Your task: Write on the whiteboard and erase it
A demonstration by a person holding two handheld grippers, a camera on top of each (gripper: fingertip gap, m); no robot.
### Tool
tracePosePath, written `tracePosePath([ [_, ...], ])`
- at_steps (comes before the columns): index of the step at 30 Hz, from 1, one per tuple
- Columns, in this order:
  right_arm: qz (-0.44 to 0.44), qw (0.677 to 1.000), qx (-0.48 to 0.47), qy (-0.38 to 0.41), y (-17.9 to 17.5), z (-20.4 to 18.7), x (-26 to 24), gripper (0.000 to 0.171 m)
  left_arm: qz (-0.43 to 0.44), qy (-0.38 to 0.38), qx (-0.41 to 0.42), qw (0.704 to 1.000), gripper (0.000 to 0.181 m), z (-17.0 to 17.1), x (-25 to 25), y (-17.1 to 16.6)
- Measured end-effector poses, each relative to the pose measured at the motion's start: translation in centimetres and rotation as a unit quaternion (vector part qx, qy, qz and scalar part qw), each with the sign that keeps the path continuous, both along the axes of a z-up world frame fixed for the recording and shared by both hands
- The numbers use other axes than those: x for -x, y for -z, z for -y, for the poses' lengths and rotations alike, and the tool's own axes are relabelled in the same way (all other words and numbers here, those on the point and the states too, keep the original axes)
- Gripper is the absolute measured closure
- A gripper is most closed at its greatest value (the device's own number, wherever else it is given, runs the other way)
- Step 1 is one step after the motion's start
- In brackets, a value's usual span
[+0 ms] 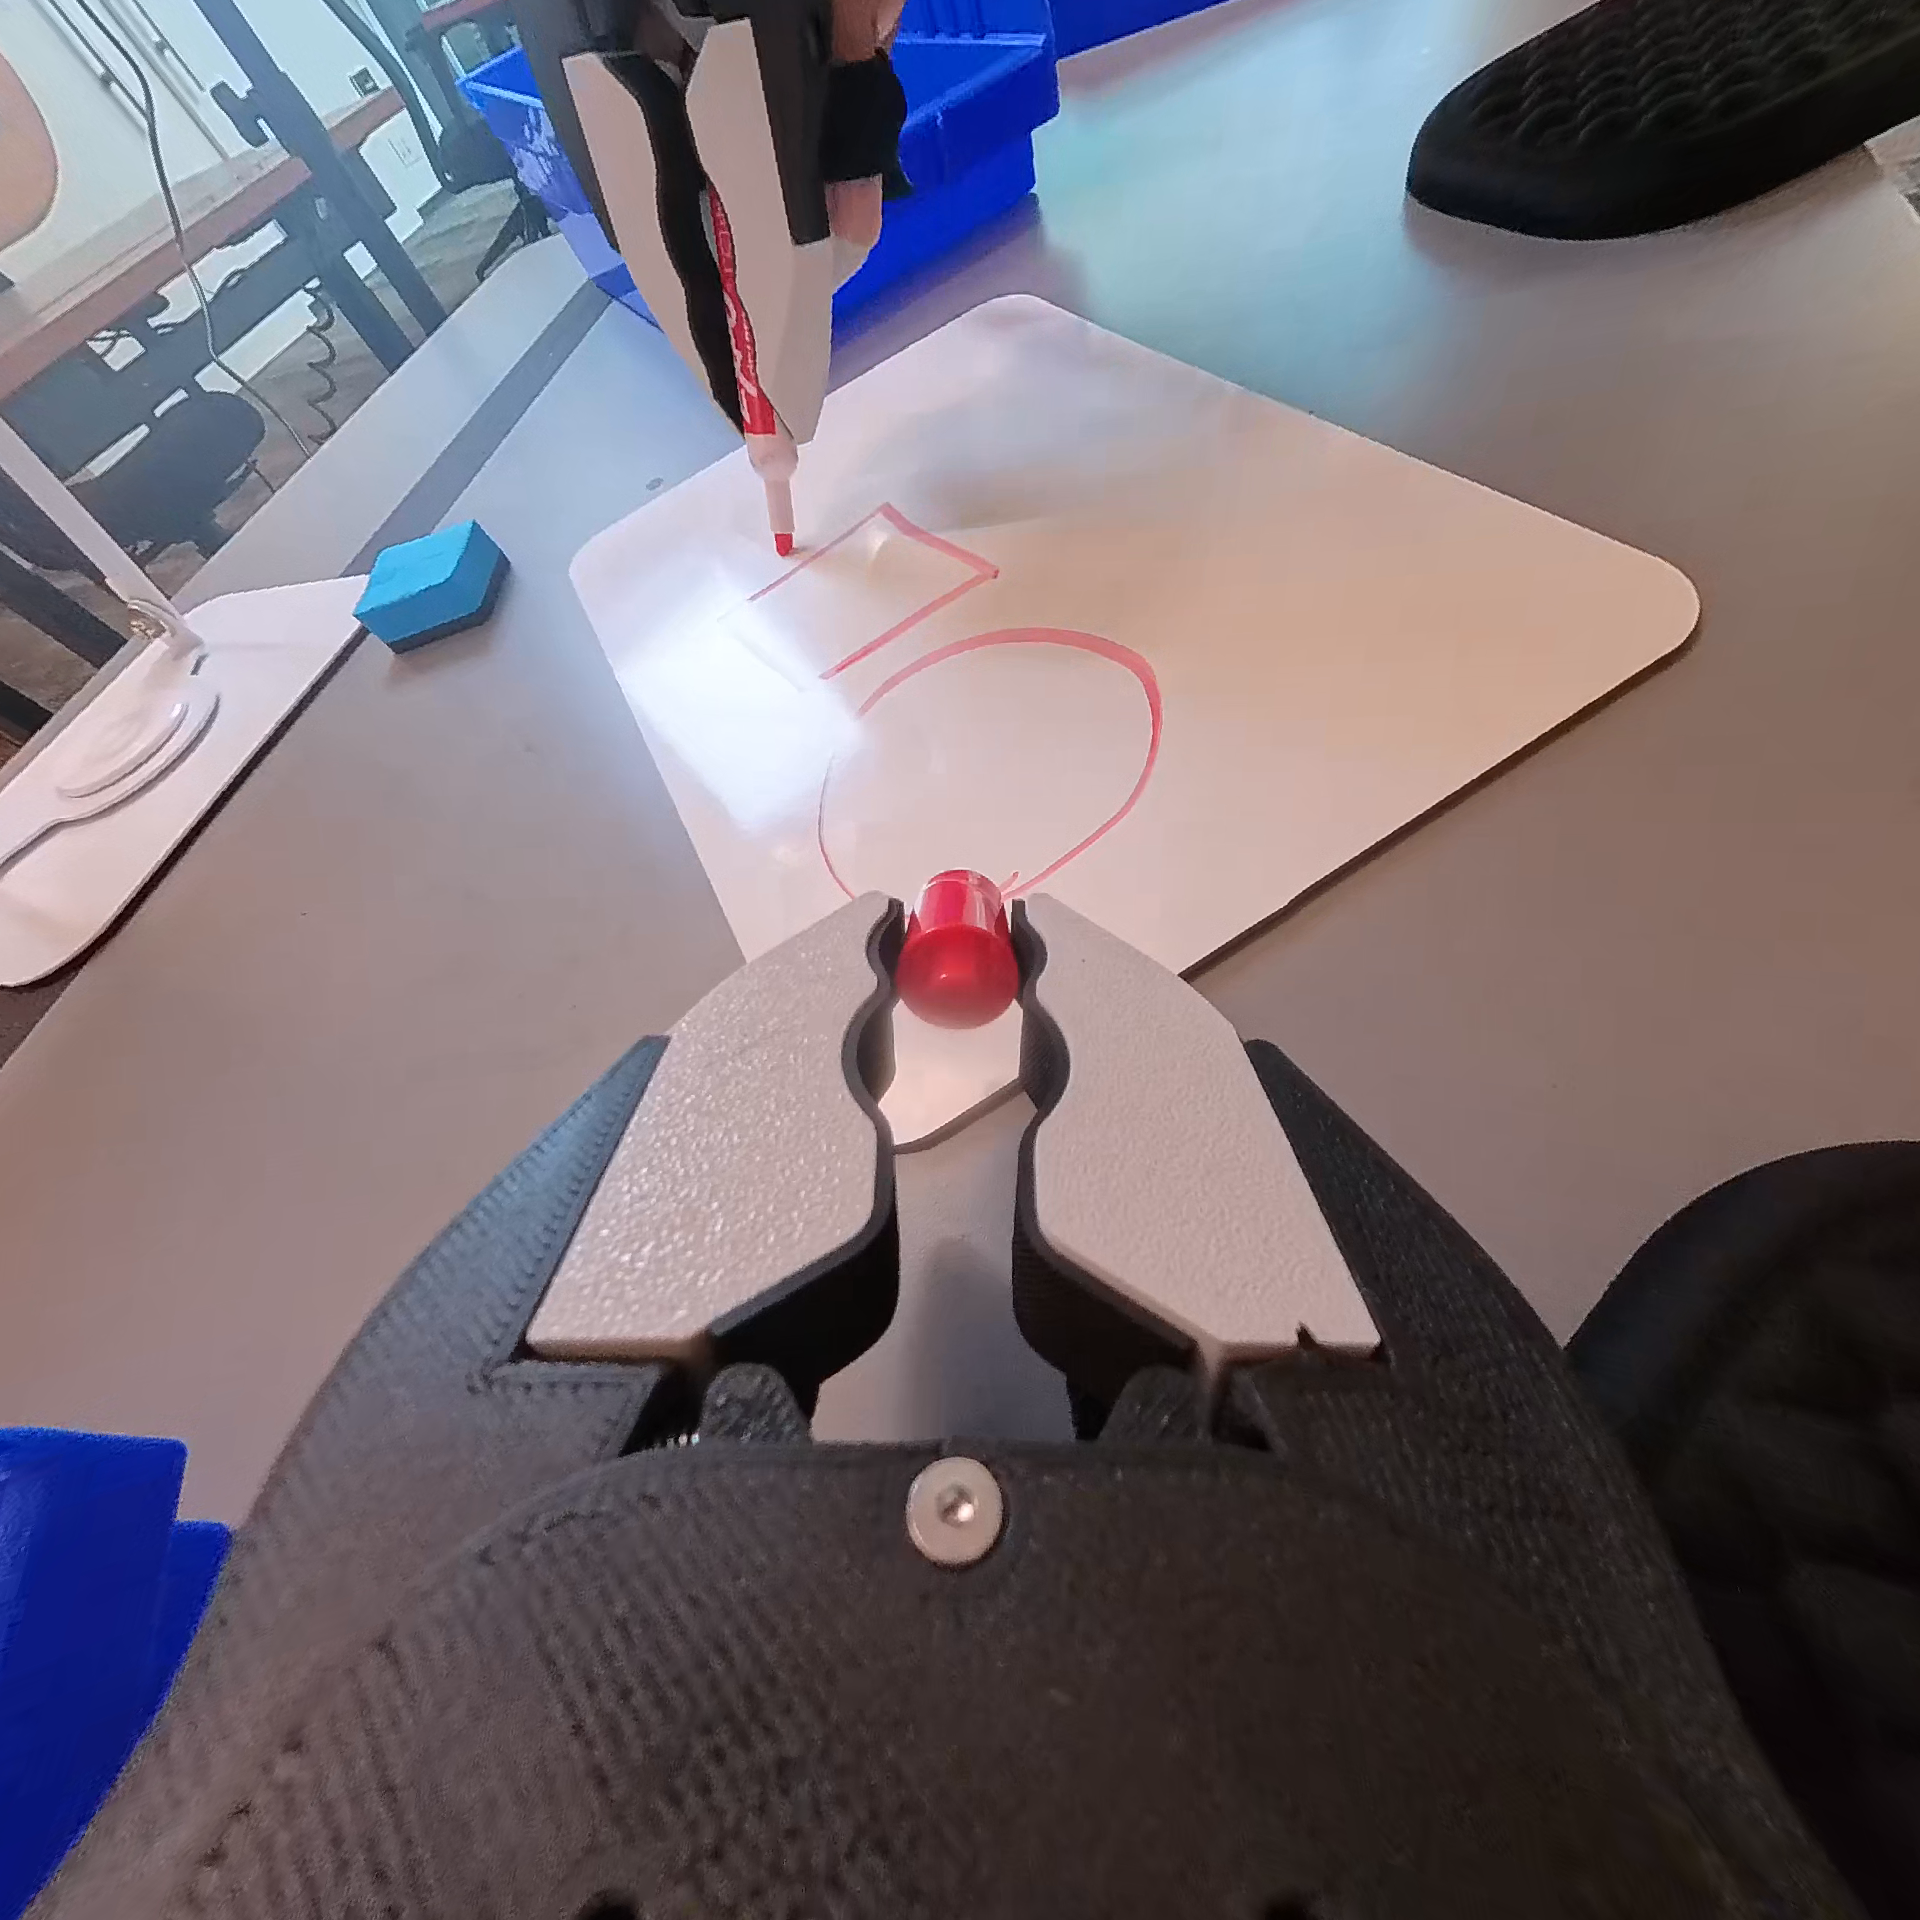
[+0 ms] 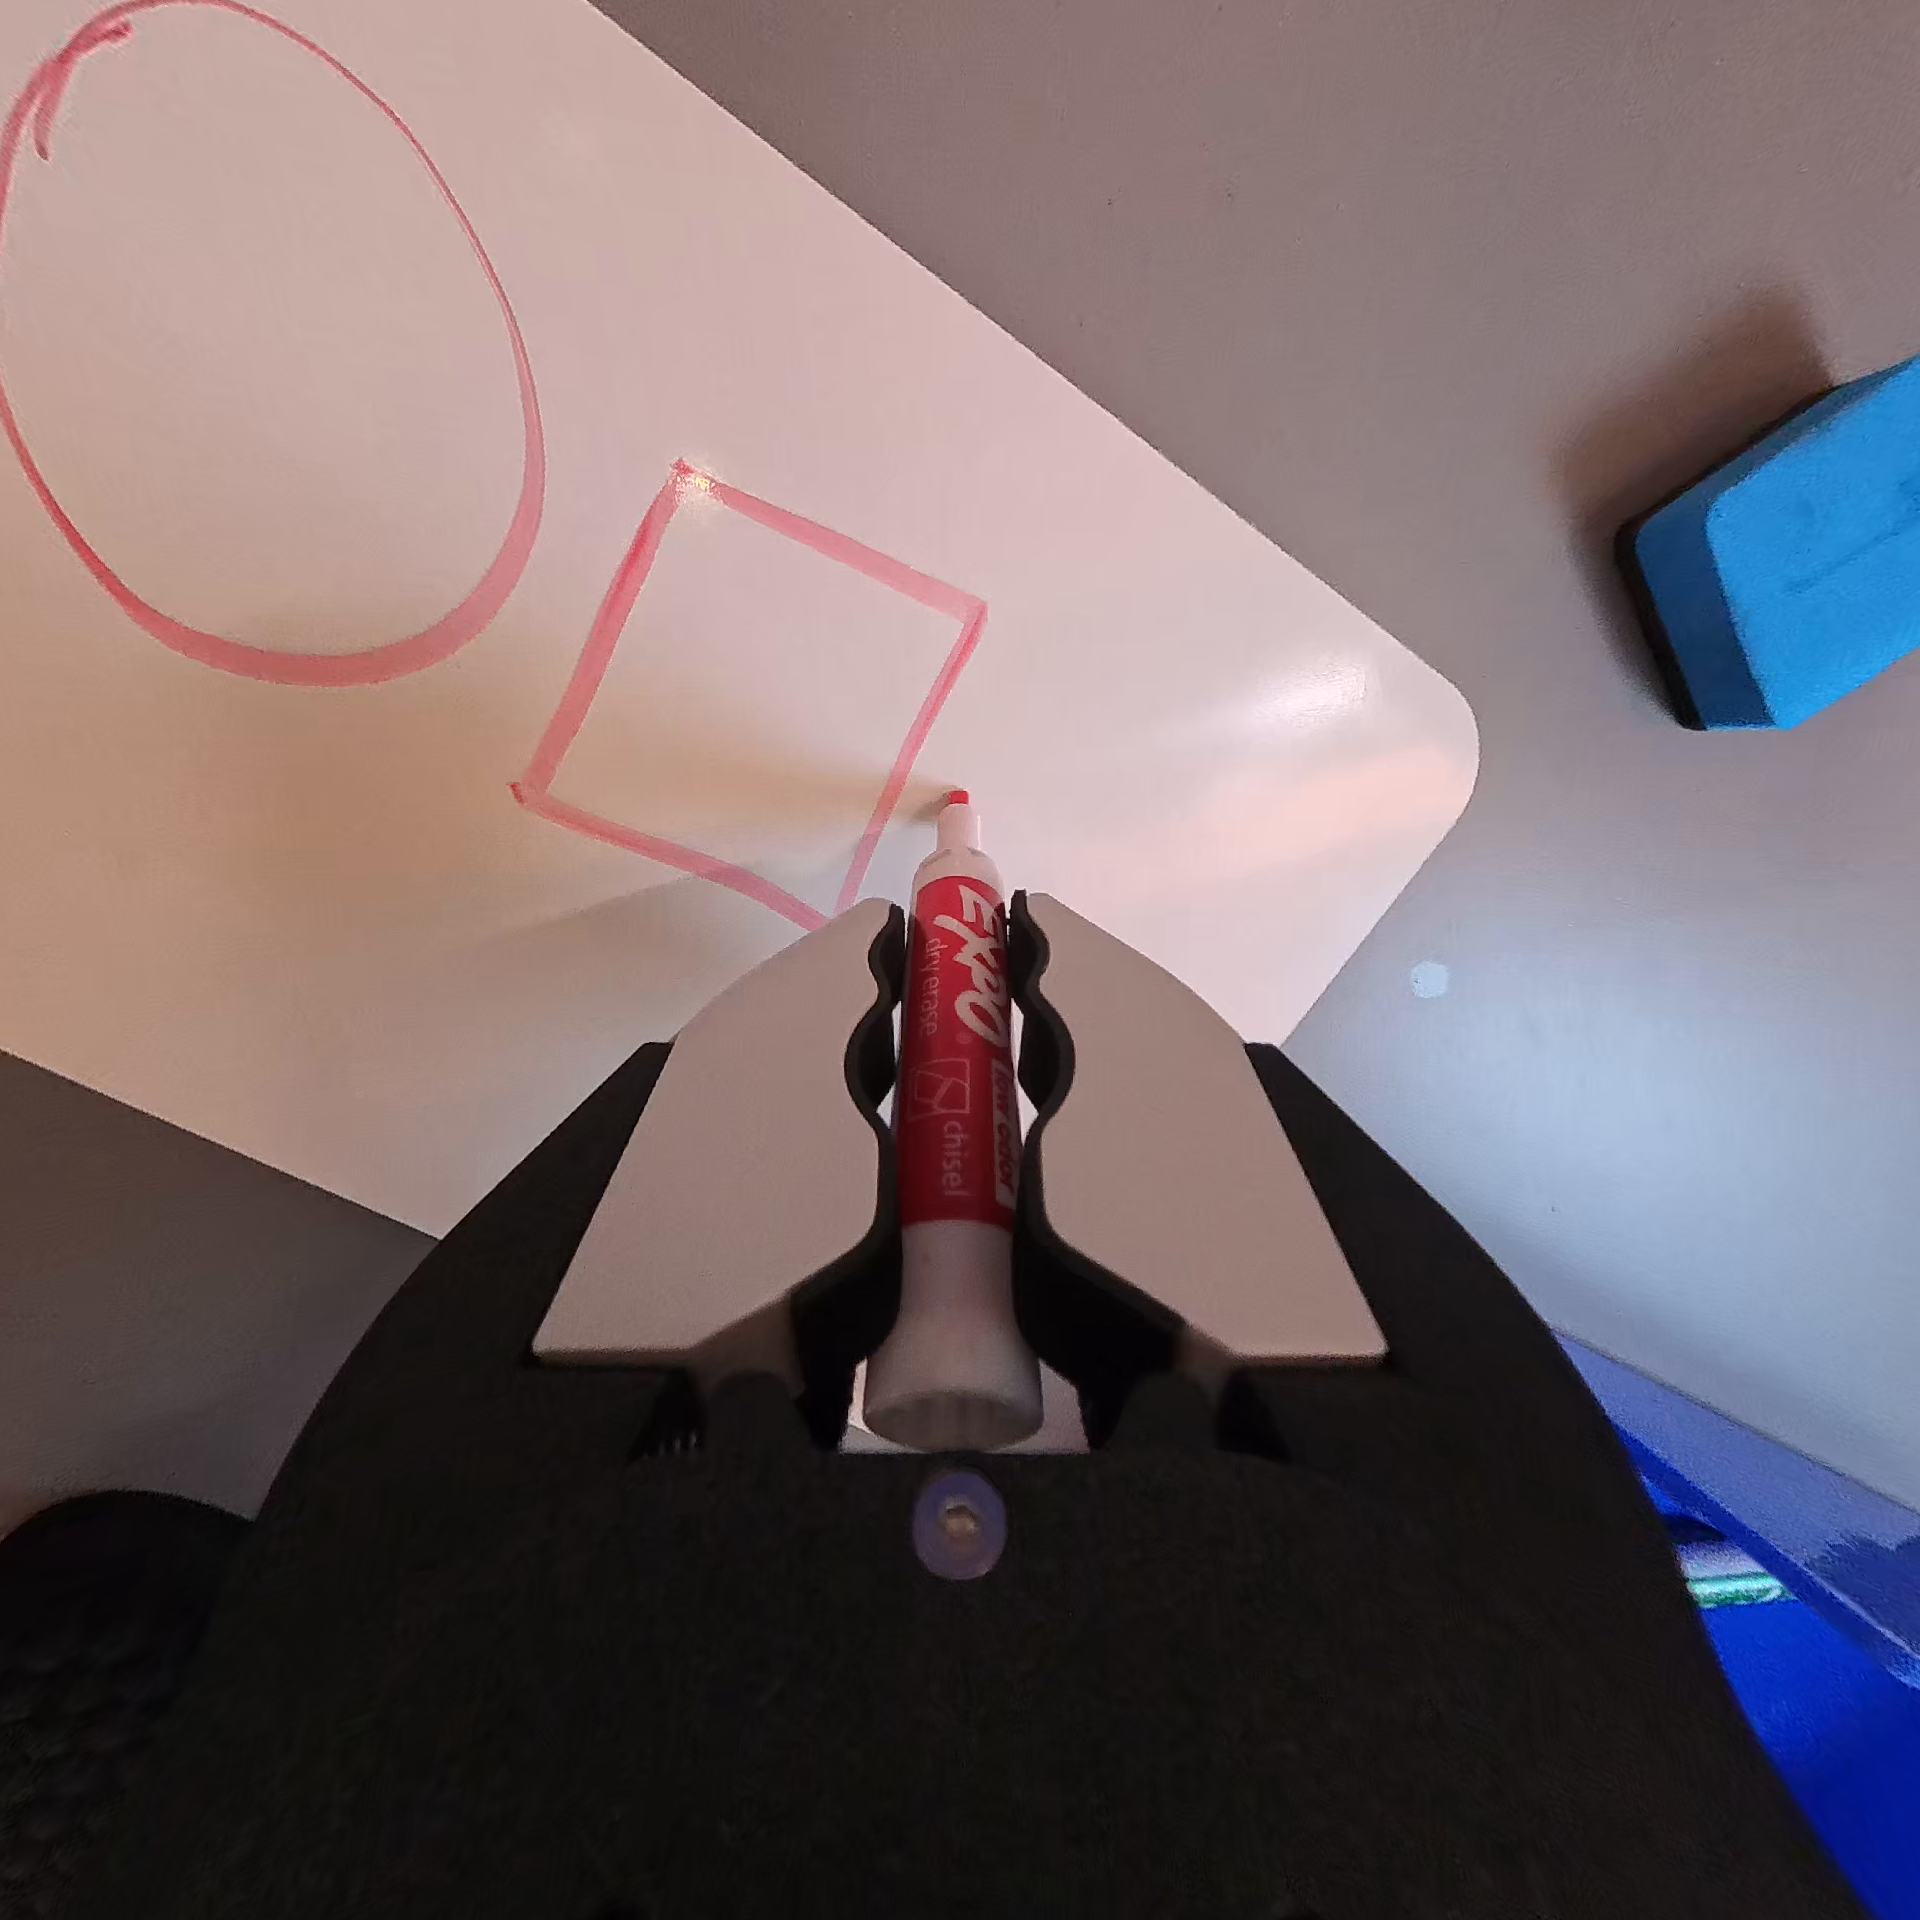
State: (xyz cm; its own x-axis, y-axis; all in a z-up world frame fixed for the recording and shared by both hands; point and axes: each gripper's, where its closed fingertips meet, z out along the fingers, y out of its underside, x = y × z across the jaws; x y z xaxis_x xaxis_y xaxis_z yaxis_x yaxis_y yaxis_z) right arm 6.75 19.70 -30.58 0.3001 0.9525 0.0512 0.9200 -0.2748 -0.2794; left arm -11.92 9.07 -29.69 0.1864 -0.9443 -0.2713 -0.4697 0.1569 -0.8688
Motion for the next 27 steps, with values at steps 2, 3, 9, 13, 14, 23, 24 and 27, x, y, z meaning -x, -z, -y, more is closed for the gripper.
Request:
tracePosePath([
  [2, 0.004, 1.0, 0.002, -0.001, 0.0, 0.0, 0.0, 0.152, 0.0, -0.001, 0.004, 1.0, 0.162, -0.1, 0.0, 0.1],
  [3, 0.005, 1.0, 0.003, -0.001, 0.0, 0.0, -0.1, 0.152, 0.001, -0.001, 0.005, 1.0, 0.162, -0.1, 0.0, 0.1],
  [9, 0.018, 1.0, -0.009, 0.012, 0.0, -1.1, -1.4, 0.152, 0.001, 0.0, 0.006, 1.0, 0.162, 0.0, 0.0, 0.2],
  [13, 0.013, 1.0, -0.005, 0.023, 0.0, -1.5, -1.9, 0.152, 0.003, -0.001, 0.007, 1.0, 0.162, -0.1, 0.0, 0.1],
  [14, 0.013, 1.0, -0.006, 0.022, 0.0, -1.5, -1.8, 0.152, 0.003, -0.001, 0.007, 1.0, 0.162, -0.1, 0.0, 0.2],
  [23, -0.016, 1.0, -0.017, 0.013, -0.9, -1.7, 0.1, 0.152, 0.003, -0.002, 0.006, 1.0, 0.162, -0.1, 0.0, 0.1],
  [24, -0.016, 1.0, -0.018, 0.012, -0.8, -1.7, 0.2, 0.152, 0.003, -0.001, 0.005, 1.0, 0.162, -0.1, 0.0, 0.1],
  [27, -0.017, 1.0, -0.02, 0.013, -0.7, -1.9, 0.4, 0.152, 0.002, -0.001, 0.006, 1.0, 0.162, -0.1, 0.0, 0.1],
])
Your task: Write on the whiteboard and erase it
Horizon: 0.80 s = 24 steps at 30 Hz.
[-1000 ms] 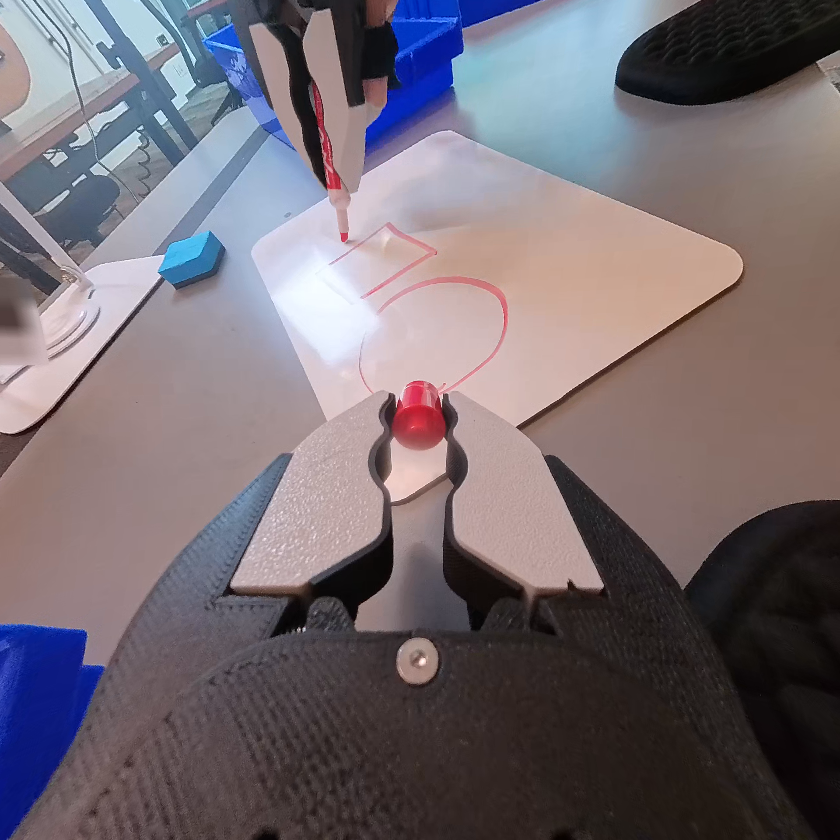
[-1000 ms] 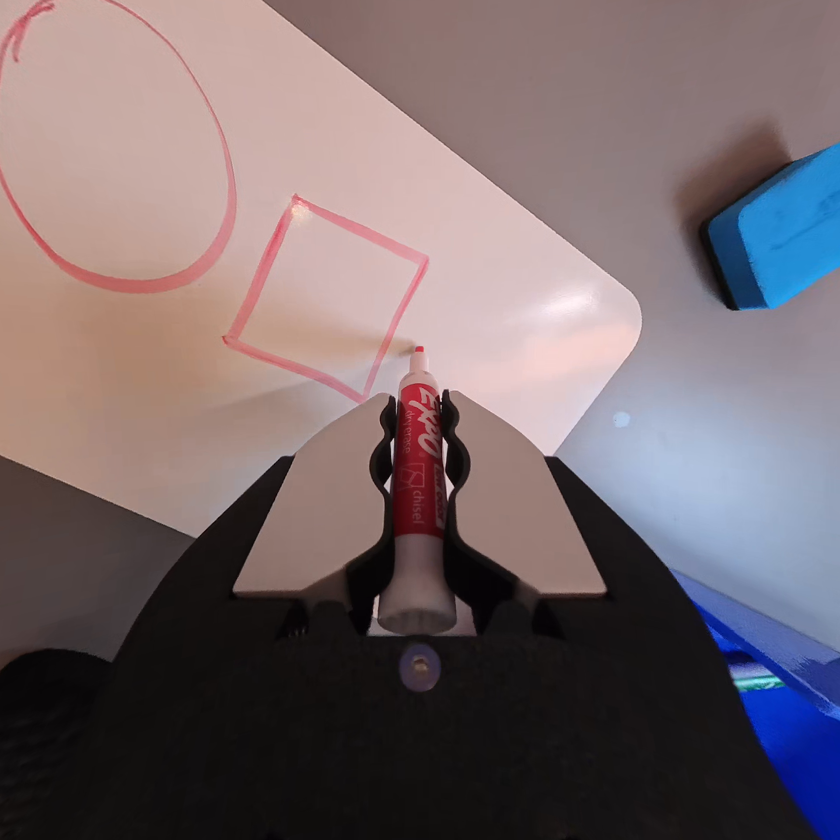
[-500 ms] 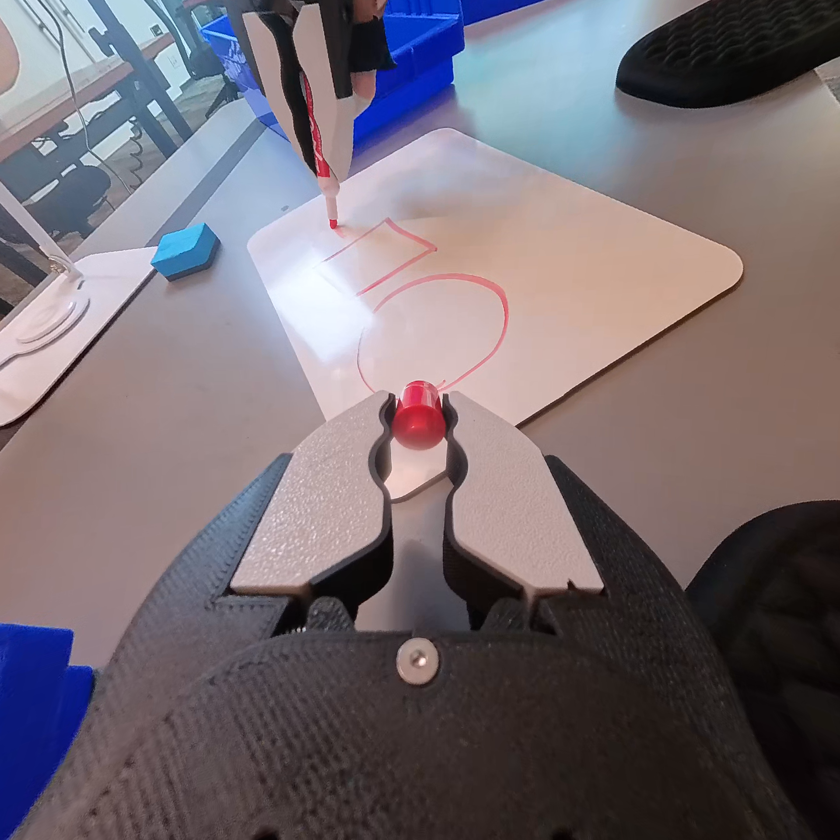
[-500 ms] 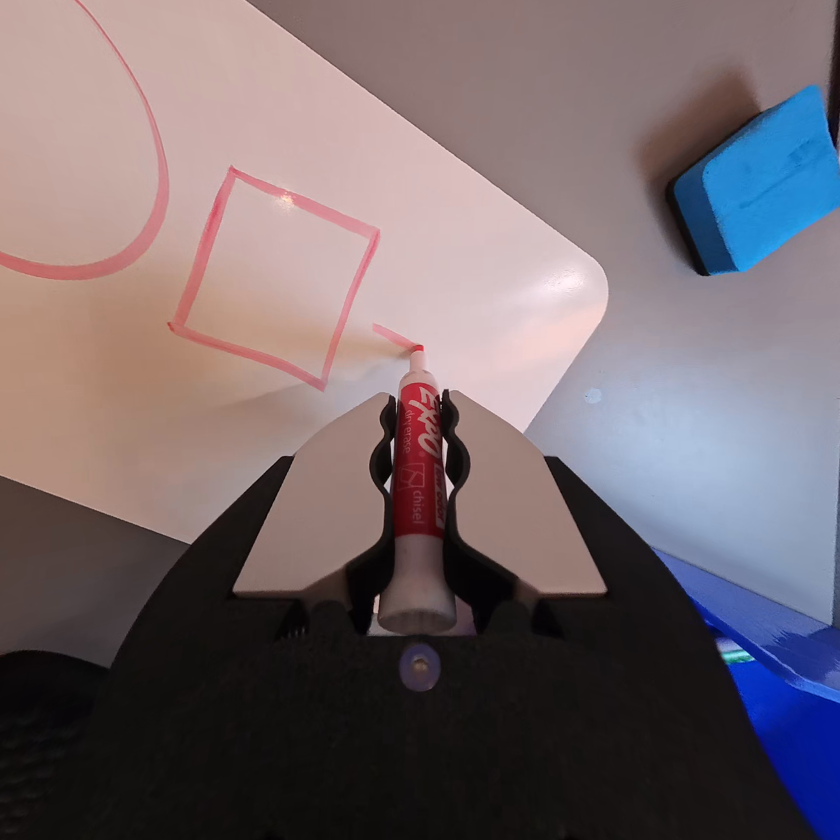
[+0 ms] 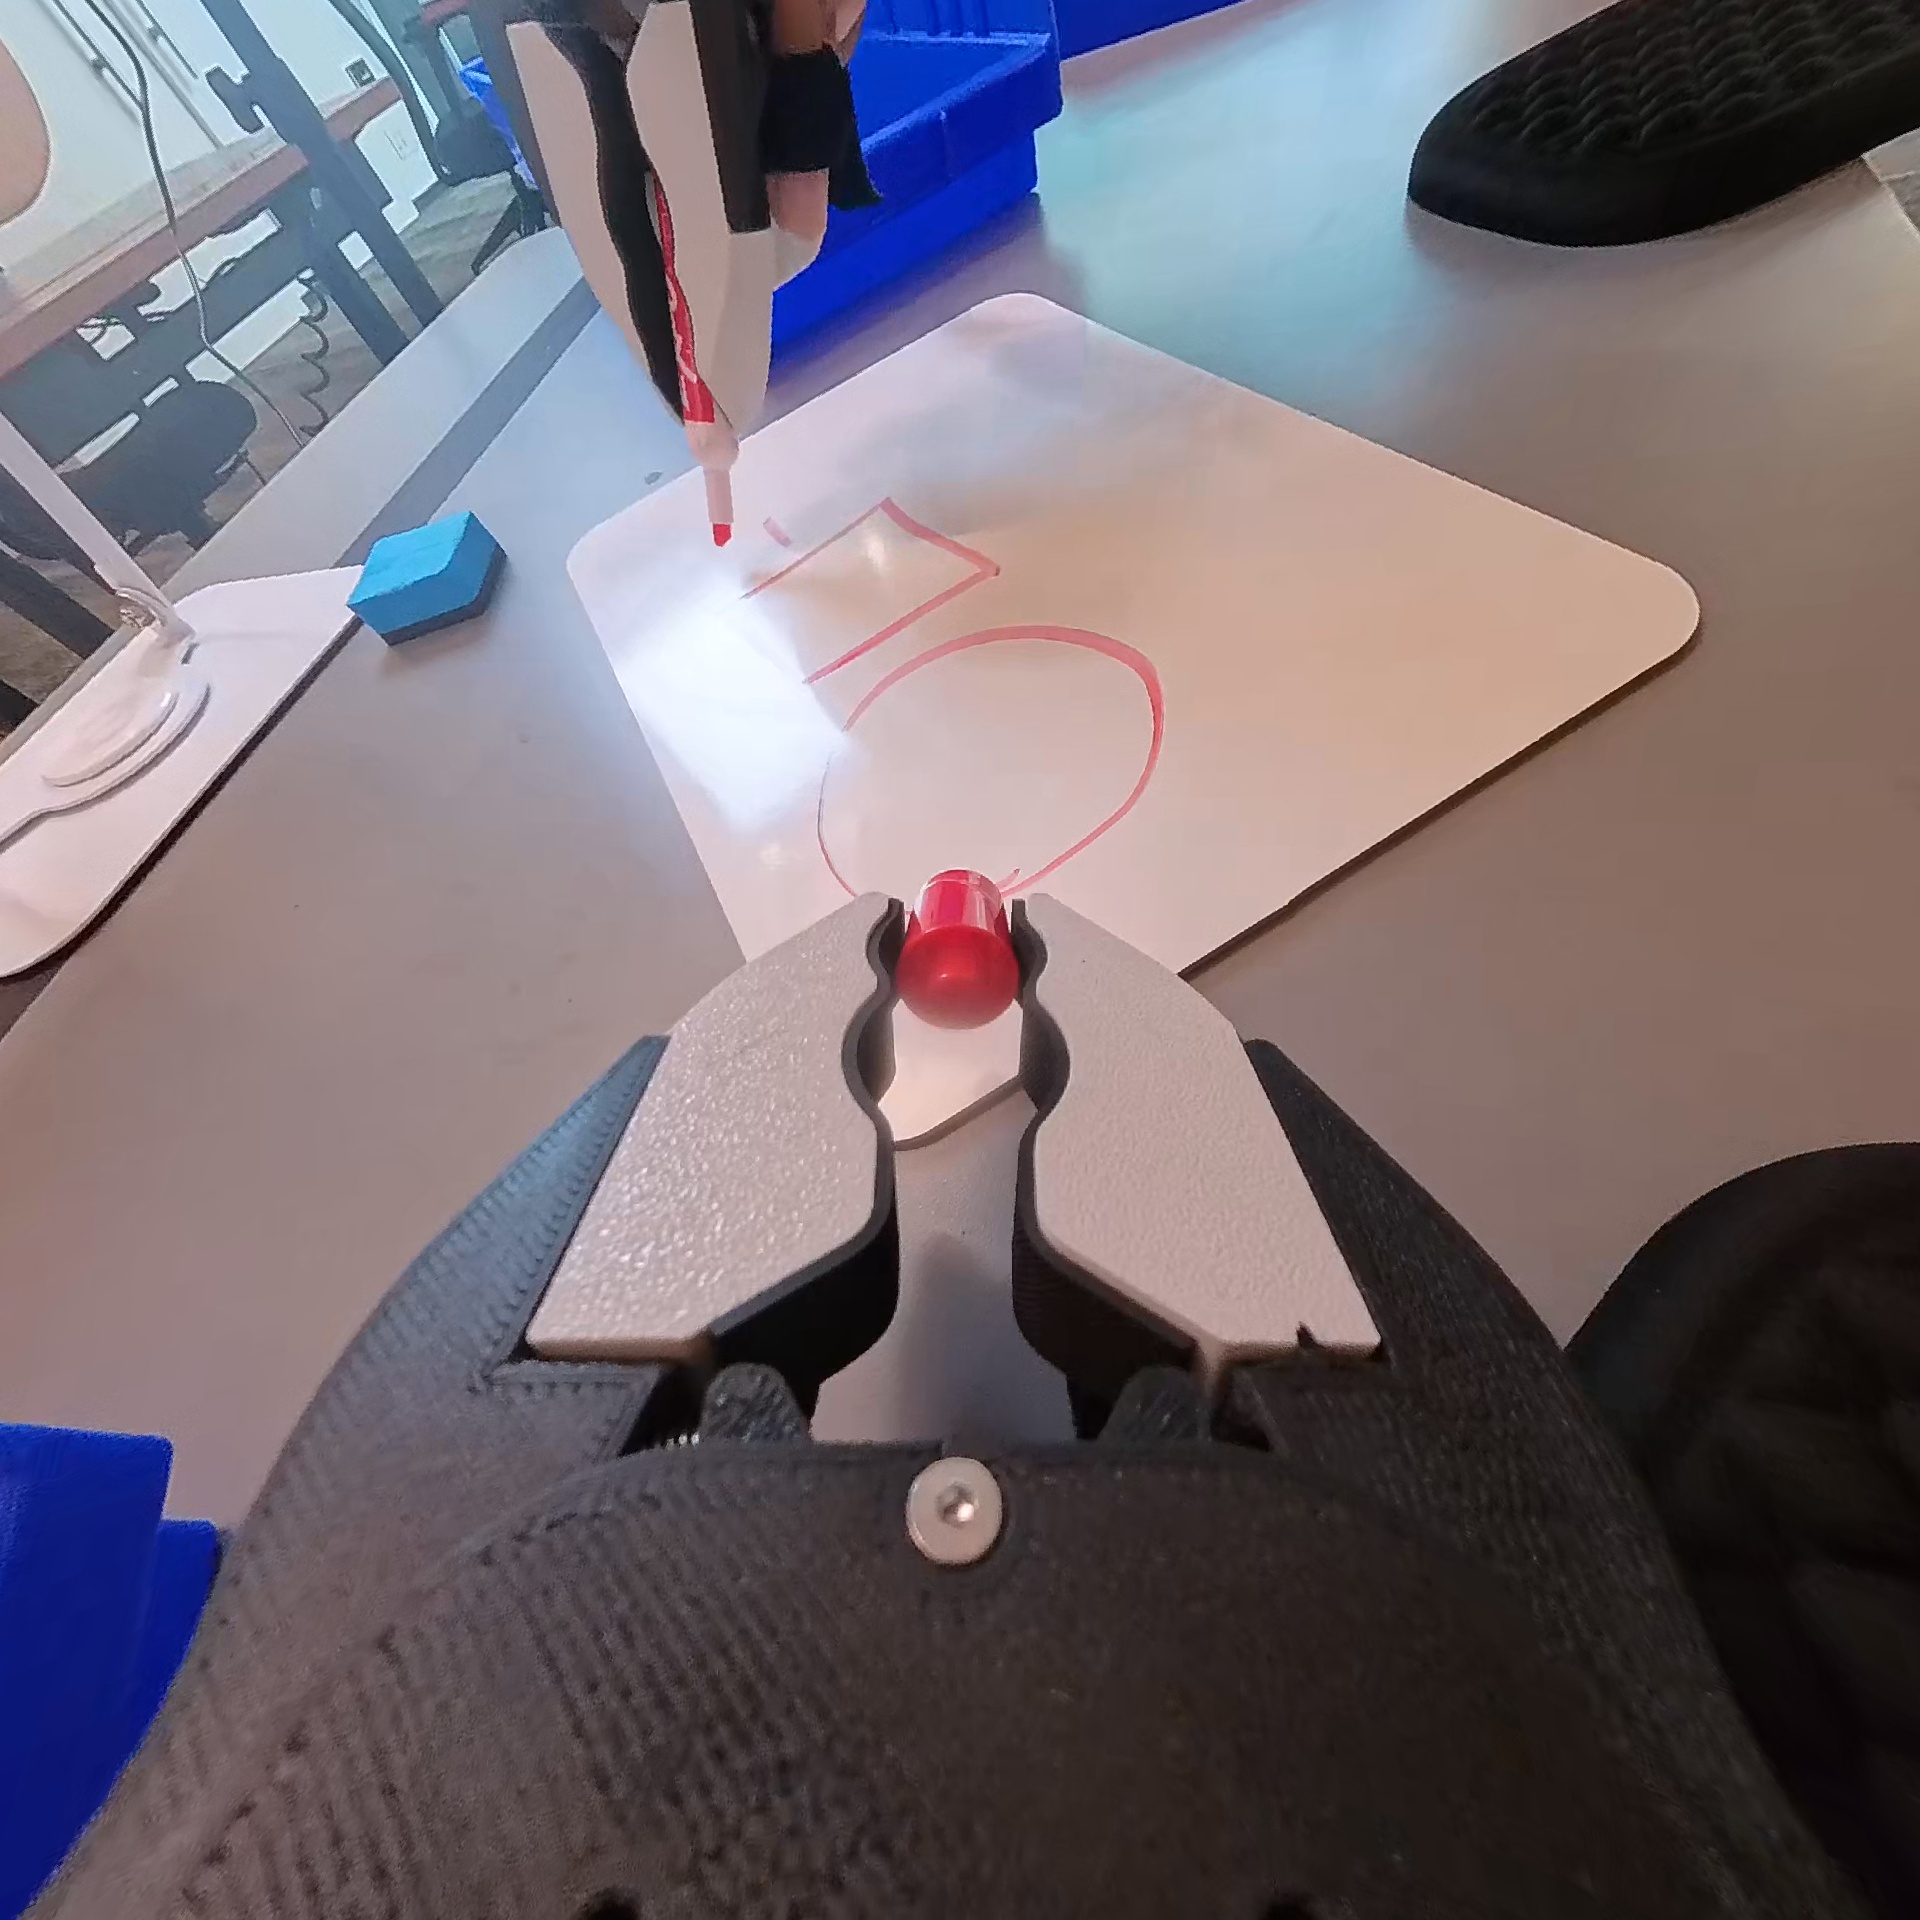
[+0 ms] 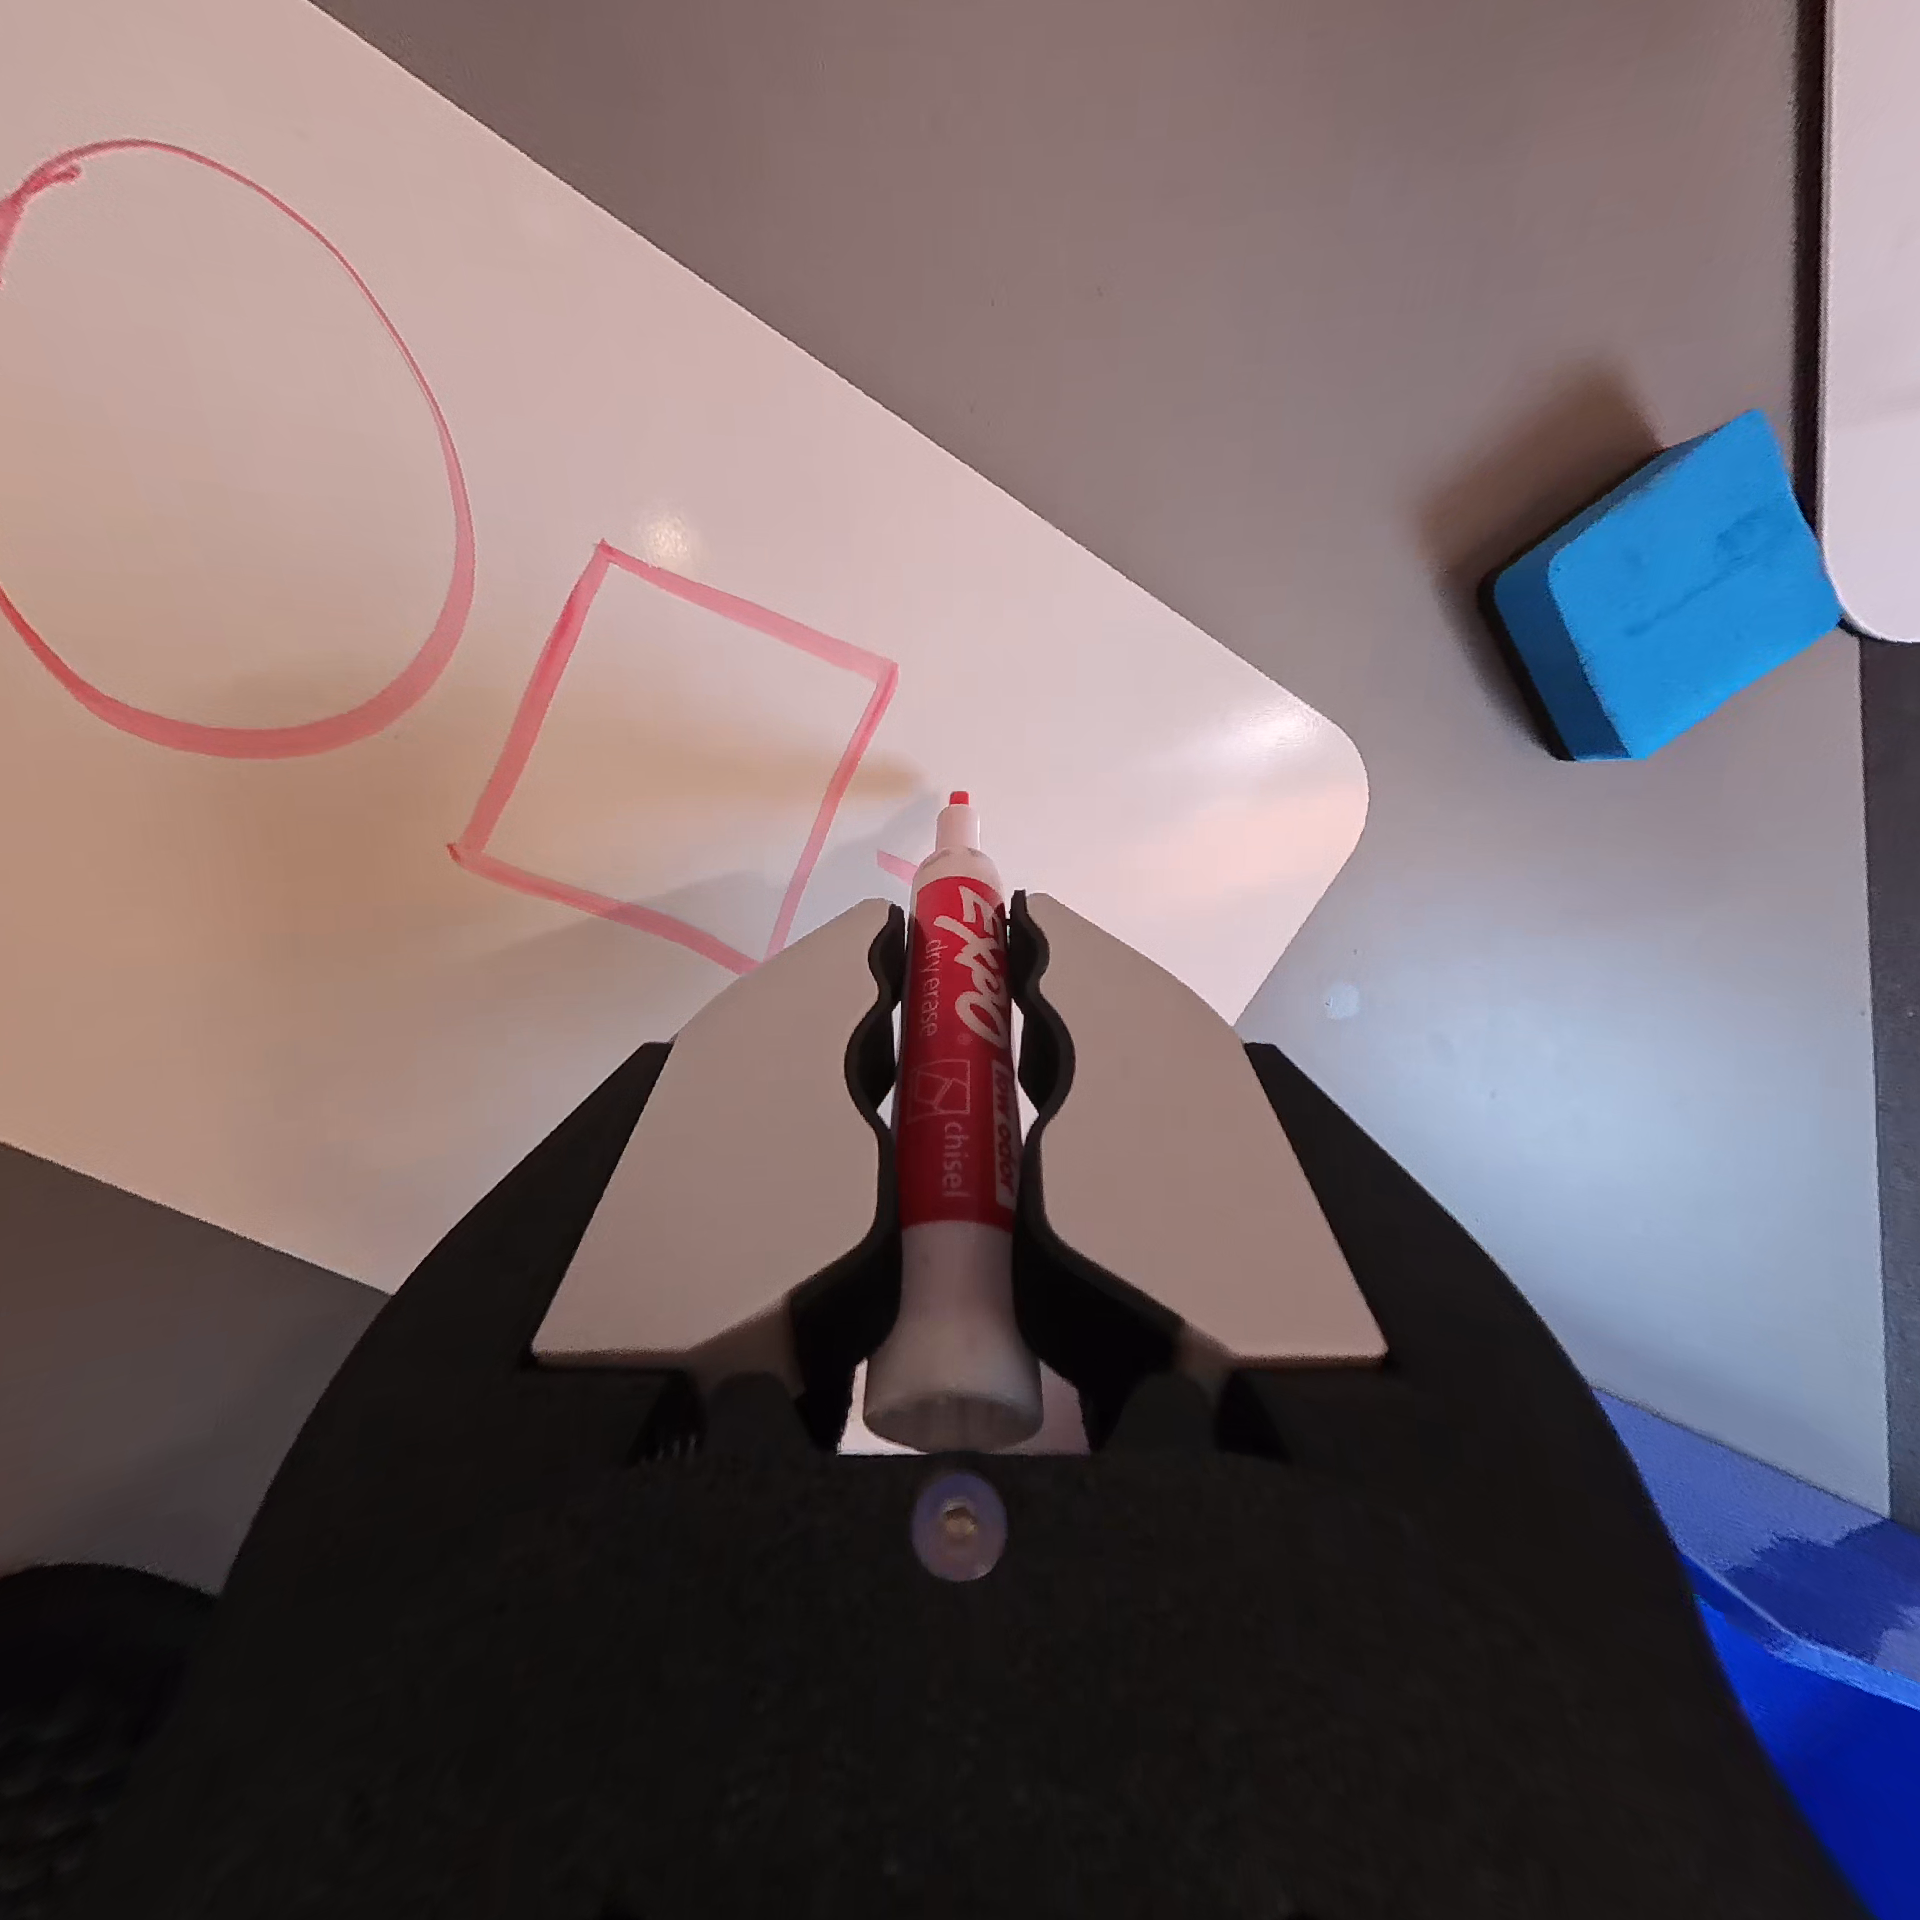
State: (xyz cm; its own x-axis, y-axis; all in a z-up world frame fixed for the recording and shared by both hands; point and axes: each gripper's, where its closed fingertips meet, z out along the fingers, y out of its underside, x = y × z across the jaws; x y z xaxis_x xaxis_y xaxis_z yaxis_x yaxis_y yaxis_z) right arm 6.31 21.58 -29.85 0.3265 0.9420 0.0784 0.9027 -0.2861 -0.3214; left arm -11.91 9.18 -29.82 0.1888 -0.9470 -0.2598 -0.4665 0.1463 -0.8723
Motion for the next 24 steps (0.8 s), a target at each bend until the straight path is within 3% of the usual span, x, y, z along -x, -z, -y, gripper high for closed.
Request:
tracePosePath([
  [24, 0.0, 1.0, 0.015, 0.001, 0.26, -0.23, -0.23, 0.152, -0.002, 0.001, 0.0, 1.0, 0.162, 0.03, 0.02, 0.05],
])
